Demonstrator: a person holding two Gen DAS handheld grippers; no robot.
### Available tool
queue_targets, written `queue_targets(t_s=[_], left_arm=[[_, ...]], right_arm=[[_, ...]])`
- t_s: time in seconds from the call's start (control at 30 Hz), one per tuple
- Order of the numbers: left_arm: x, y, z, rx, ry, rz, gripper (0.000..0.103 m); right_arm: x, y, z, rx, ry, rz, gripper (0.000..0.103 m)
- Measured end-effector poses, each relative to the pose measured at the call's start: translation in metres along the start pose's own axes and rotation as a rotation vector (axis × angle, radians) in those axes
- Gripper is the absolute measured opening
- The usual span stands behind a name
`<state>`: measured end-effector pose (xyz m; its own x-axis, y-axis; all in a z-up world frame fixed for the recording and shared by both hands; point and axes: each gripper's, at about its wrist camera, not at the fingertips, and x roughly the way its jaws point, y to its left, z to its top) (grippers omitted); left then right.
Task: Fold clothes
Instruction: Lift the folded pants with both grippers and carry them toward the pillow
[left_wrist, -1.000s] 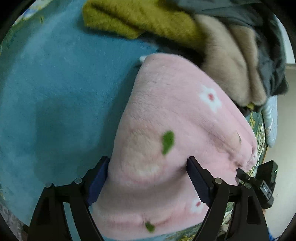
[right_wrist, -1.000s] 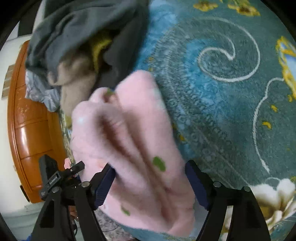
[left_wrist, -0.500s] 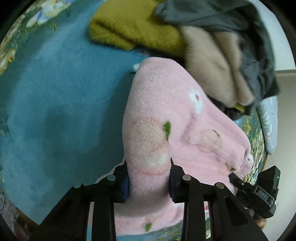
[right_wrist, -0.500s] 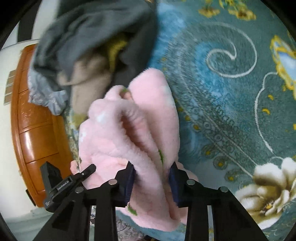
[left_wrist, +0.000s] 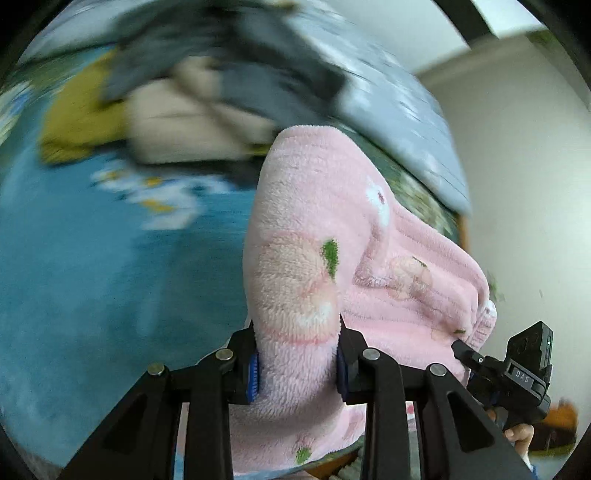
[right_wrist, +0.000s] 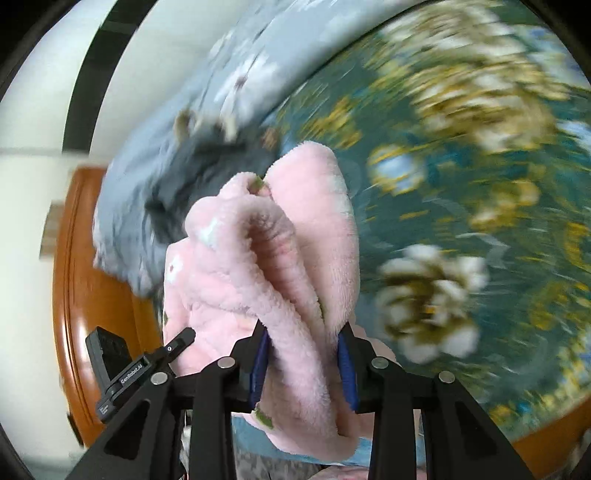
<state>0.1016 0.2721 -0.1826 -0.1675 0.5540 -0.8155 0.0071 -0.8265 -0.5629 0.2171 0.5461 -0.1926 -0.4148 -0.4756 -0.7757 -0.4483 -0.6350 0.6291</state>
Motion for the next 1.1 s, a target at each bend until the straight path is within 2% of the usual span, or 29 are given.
queue_targets(t_s=[0.13, 0.23, 0.4, 0.53, 0.7, 0.8, 0.93, 1.1], left_arm=[[0.022, -0.074, -0.013, 0.121, 0.054, -0.070, 0.032], [0.040, -0.130, -0.017, 0.216, 0.096, -0.095, 0.032], [0.071, -0.206, -0.020, 0.326, 0.111, -0.108, 0.032], [0.098, -0.247, -0.025, 0.352, 0.102, -0.061, 0.032], [0.158, -0.290, -0.025, 0.258, 0.079, 0.017, 0.032], [0.193, -0.317, -0.027, 0.155, 0.080, 0.052, 0.032], [0.224, -0.355, -0.027, 0.120, 0.078, 0.100, 0.032], [0.264, -0.380, -0.013, 0.052, 0.100, 0.134, 0.032]], right_arm=[[-0.080, -0.046, 0.003, 0.058, -0.134, -0.038, 0.036], [-0.128, -0.077, 0.008, 0.100, -0.219, -0.045, 0.036], [-0.149, -0.136, 0.058, 0.113, -0.204, -0.011, 0.036], [-0.166, -0.183, 0.098, 0.124, -0.192, 0.017, 0.036], [-0.188, -0.242, 0.148, 0.138, -0.178, 0.051, 0.036], [-0.196, -0.273, 0.190, 0.121, -0.135, 0.054, 0.036], [-0.203, -0.310, 0.244, 0.092, -0.072, 0.057, 0.036], [-0.194, -0.342, 0.297, 0.085, -0.004, 0.042, 0.036]])
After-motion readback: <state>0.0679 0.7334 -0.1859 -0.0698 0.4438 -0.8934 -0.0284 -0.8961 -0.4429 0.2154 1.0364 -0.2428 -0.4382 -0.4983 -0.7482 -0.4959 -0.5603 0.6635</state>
